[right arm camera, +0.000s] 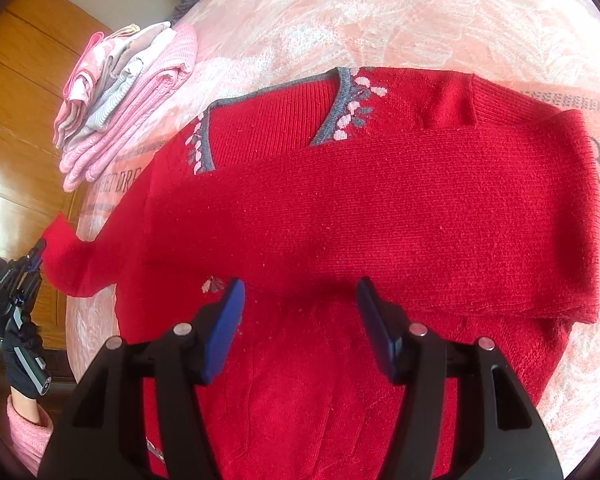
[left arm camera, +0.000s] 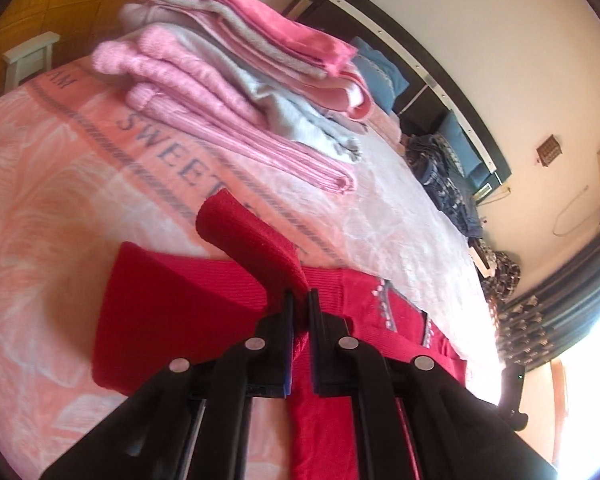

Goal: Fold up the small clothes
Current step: 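Carry the gripped sleeve with the left tool across the chest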

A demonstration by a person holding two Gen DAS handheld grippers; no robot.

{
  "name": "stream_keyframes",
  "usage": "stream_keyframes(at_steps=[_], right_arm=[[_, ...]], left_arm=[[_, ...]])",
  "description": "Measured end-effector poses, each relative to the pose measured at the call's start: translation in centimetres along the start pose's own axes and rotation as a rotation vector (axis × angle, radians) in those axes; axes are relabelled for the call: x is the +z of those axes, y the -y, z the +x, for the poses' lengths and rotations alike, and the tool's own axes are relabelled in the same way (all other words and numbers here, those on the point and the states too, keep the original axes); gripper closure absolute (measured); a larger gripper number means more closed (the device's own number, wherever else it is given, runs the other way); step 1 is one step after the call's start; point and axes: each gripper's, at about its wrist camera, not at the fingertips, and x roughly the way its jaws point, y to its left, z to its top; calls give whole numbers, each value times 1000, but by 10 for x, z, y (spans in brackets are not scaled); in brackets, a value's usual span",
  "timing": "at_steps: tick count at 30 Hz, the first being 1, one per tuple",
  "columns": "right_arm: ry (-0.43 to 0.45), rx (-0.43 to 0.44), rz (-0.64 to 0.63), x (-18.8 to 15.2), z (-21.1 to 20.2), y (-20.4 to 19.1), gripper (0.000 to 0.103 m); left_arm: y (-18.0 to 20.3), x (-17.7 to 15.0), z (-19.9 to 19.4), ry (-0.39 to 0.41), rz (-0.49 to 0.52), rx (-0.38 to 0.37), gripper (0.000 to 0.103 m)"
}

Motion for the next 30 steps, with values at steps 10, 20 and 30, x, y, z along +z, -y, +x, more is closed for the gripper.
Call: stream_keyframes(at_steps=[10,20,30], right_arm=[[24,3,4,2,-11,16,45],[-5,11,6,-5,-9,28,45],[-11,17,0,-4,-3,14,43]], left_arm=[[115,-48,81,-83,124,-149,97],[159,-92,112,-309,309,-258,90],[111,-92,132,-399,209,-146,75]])
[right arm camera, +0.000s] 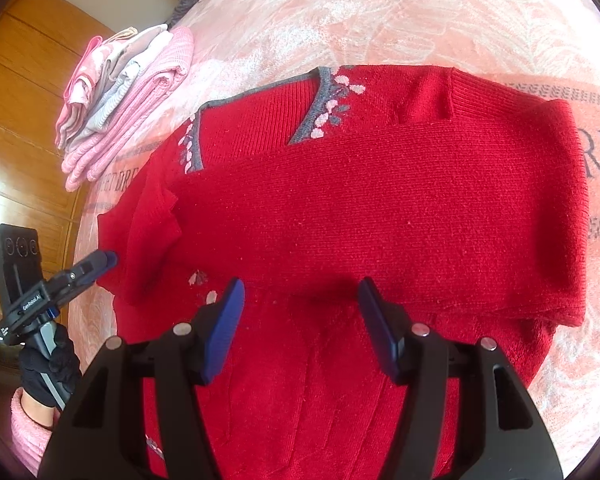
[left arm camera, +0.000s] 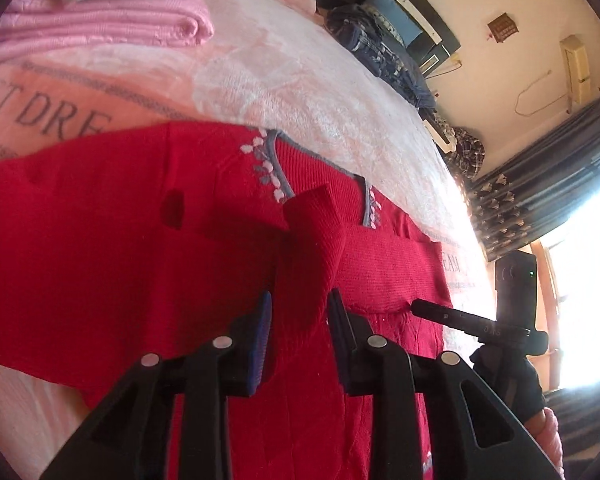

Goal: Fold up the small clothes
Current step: 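Carry the gripped sleeve with the left tool across the chest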

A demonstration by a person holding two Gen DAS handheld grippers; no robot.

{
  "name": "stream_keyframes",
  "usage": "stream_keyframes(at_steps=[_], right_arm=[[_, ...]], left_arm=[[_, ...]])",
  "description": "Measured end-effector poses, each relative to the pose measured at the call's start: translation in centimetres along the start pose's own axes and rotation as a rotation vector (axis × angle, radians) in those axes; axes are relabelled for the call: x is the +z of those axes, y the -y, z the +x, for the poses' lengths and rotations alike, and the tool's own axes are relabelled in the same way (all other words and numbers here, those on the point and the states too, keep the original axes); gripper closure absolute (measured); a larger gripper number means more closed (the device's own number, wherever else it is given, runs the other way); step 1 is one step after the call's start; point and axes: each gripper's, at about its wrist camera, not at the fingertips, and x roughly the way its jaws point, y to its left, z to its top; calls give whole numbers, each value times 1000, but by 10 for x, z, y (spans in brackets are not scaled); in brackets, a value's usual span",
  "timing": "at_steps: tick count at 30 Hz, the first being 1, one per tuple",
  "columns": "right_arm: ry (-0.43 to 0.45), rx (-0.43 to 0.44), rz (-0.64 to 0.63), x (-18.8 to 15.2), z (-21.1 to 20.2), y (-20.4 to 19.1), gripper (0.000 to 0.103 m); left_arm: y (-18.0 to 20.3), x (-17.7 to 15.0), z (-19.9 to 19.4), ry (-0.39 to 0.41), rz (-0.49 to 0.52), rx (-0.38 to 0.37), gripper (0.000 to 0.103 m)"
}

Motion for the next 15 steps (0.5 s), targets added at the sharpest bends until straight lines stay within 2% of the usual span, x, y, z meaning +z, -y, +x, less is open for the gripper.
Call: stream_keyframes(at_steps=[3,5,8,9,11,15], right_arm=[[-2,-2,-2,1,2,0,43],[-2,4,8,1,3,2,43],[0,8,9,1,1,5,44],[1,7,9,1,0,6,44],[1,8,14,0,-1,8,44],[-1,9,18,0,-1,10,44]], left_arm=[[8,-7,13,-46,41,-11,75],[16,-12,22,-80,50,-74,76],[38,-27,41,-234,77,-323,76],[50,-33,40,-256,131,-333,76],[66,-35,29,-229,226,-317,76],[52,-14,-3,-101,218,-170,75]])
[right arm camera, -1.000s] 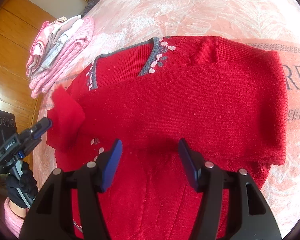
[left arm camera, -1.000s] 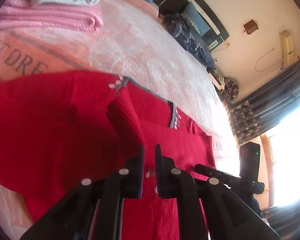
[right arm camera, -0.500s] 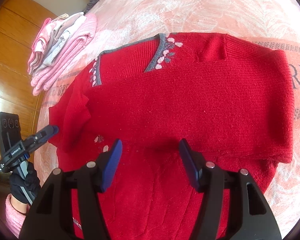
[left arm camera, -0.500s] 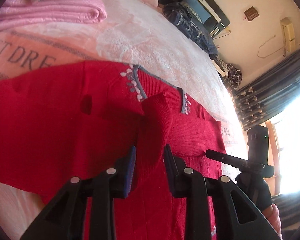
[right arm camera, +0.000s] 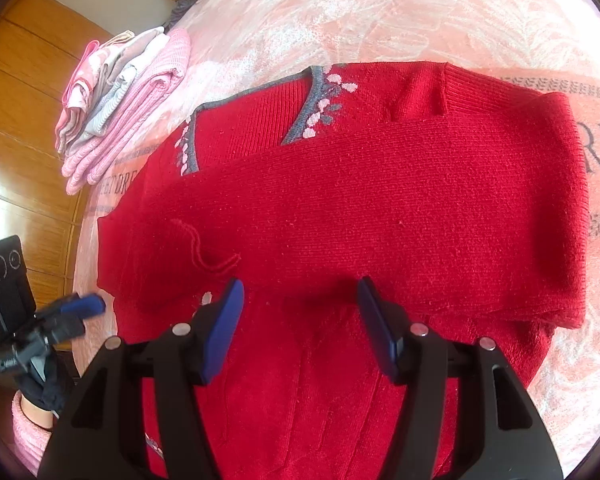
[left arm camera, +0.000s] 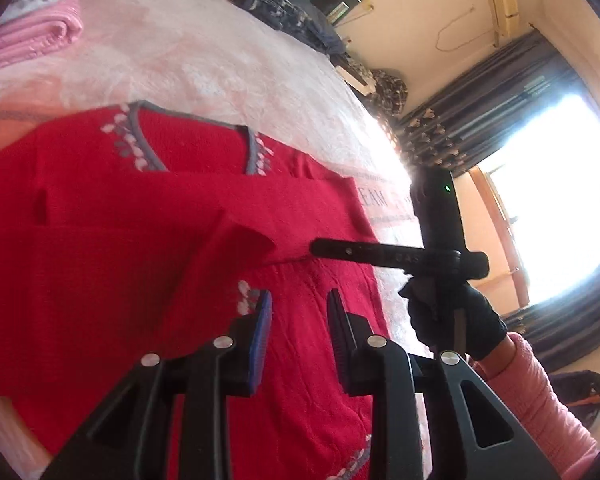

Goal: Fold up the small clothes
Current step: 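Carry the gripped sleeve with the left tool across the chest, then lay the sleeve over the first one and open the left tool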

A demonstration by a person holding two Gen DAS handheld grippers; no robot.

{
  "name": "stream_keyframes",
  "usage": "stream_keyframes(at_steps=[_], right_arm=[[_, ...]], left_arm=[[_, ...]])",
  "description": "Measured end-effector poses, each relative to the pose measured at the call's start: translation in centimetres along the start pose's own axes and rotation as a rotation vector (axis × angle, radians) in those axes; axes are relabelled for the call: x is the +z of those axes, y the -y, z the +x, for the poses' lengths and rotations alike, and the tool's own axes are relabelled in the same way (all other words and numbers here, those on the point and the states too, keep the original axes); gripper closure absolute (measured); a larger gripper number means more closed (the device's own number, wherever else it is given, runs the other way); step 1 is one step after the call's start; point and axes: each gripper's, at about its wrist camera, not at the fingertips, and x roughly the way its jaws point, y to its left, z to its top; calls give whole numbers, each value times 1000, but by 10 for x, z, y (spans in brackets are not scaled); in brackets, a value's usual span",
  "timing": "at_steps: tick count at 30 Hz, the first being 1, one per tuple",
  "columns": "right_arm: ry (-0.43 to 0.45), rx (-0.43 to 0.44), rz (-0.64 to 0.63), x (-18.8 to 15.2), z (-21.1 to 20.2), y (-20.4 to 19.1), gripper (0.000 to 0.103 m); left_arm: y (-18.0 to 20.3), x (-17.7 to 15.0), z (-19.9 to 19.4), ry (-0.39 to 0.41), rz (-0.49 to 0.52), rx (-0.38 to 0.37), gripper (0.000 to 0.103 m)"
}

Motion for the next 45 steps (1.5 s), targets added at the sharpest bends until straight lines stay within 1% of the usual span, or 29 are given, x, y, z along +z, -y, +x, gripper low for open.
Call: stream_keyframes(at_steps=[2,3,5,8,9,10,11,12,14,15,17,18,21,23,24,27,28,30,33,36,38,39,40,43,44,45], right_arm=[[-1,2,1,0,-1,-1,43],[-4,9,2,0,0,-3,42],[-14,33,-7,0,1,-9,42],[-34,76,-20,0,6,-22,42],[-42,92,-18,0,9,-27,42],[-45,96,-16,1,11,-31,42],[-43,90,-17,2,14,-35,42],[-38,82,-16,3,15,-37,42],[-27,80,-3,7,18,-41,42],[-23,81,4,8,18,-42,42],[-12,81,9,11,17,-43,42],[-4,77,7,12,16,-43,42],[9,75,-1,13,12,-42,42],[12,77,0,13,10,-39,42],[12,79,1,13,9,-37,42],[9,83,8,12,6,-30,42],[5,91,13,12,6,-29,42],[-13,111,13,10,7,-28,42],[-64,141,-20,3,13,-37,42],[-133,137,-62,-7,24,-51,43],[-147,131,-77,-11,29,-57,46],[-153,115,-76,-12,32,-59,49],[-157,110,-71,-12,36,-59,53],[-169,115,-54,-12,48,-58,57],[-165,118,-51,-12,51,-57,58],[-157,117,-52,-12,52,-58,63]], left_arm=[[-21,4,-14,50,-63,76,71],[-32,6,-17,51,-99,119,70],[-56,7,-21,55,-152,238,70],[-82,5,-33,73,-166,400,68],[-87,3,-36,81,-156,441,67],[-93,0,-40,83,-151,471,65],[-96,-2,-40,78,-151,492,65],[-100,-5,-37,70,-155,495,65],[-96,-8,-29,66,-153,465,65],[-89,-8,-22,62,-135,461,65],[-71,-6,-6,41,-67,458,64],[-61,-4,4,28,-33,459,62],[-37,-2,33,-42,26,485,62],[-25,-7,47,-83,52,461,63],[-17,-11,49,-92,75,440,63],[7,-27,53,-170,142,250,63],[12,-31,51,-176,152,230,63],[11,-34,44,-173,146,215,62],[-8,-22,20,-108,87,270,61],[-38,-8,-15,3,2,370,60],[-56,-3,-38,73,-46,421,59],[-65,-2,-49,106,-71,450,57],[-74,-2,-58,134,-103,468,56],[-100,-3,-82,215,-203,509,54],[-106,-1,-85,234,-222,529,52],[-114,0,-89,248,-236,543,51]])
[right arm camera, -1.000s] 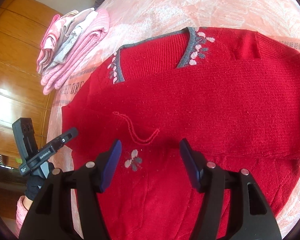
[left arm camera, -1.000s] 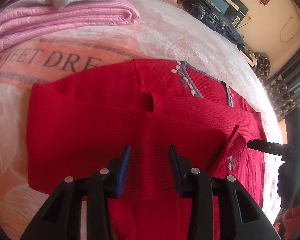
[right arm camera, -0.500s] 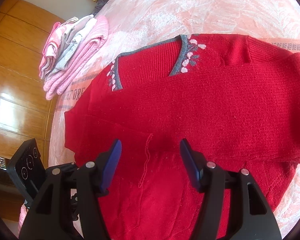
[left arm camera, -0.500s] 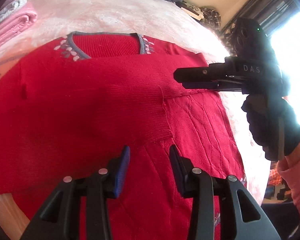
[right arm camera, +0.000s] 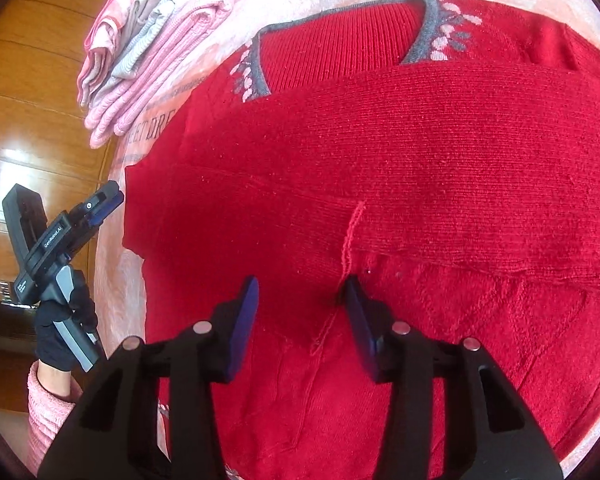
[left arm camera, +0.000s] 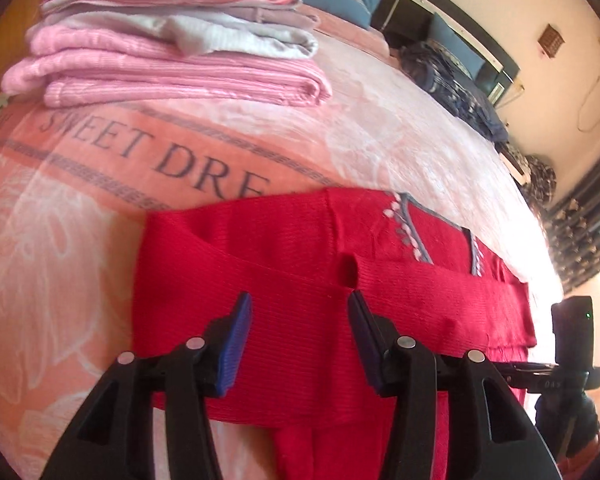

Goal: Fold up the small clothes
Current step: 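Lay the sleeve over the first one and open the left tool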

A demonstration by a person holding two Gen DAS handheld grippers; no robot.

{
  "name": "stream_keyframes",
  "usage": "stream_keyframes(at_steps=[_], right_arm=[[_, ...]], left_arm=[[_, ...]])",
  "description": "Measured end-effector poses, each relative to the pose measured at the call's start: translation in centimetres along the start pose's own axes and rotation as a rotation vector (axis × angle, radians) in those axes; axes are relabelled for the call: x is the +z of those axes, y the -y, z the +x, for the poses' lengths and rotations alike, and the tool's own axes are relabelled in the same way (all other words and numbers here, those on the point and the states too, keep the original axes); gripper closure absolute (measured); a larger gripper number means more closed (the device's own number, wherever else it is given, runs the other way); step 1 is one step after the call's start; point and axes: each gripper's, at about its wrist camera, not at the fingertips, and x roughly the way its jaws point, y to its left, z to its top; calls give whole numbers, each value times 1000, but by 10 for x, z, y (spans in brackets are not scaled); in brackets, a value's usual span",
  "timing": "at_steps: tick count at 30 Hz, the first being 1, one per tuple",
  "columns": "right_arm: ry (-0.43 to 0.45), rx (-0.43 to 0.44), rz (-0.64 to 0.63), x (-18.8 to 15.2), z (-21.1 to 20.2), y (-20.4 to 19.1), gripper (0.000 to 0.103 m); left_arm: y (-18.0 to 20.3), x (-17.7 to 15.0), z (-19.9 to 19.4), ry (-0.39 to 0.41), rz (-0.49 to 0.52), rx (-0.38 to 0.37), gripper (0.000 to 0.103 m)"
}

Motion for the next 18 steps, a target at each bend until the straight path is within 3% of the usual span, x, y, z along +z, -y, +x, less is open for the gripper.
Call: stream_keyframes(at_steps=[2,3,10,13,18], right_arm=[[11,-7,-19,1,0,-2,80],[13,11,-25,1,-1,-3,99],[112,28,-130,8,-43,-24,100],[204,-7,-176,16,-79,-28,100],[308,-40,-139,24,-128,-2,100]], left_arm=[[-13,2,1,13,-26,24,49],[-18,3,1,17,-38,36,48],[-48,6,-8,75,-124,110,48],[-47,7,-12,98,-113,122,48],[-27,6,-7,96,-69,107,48]])
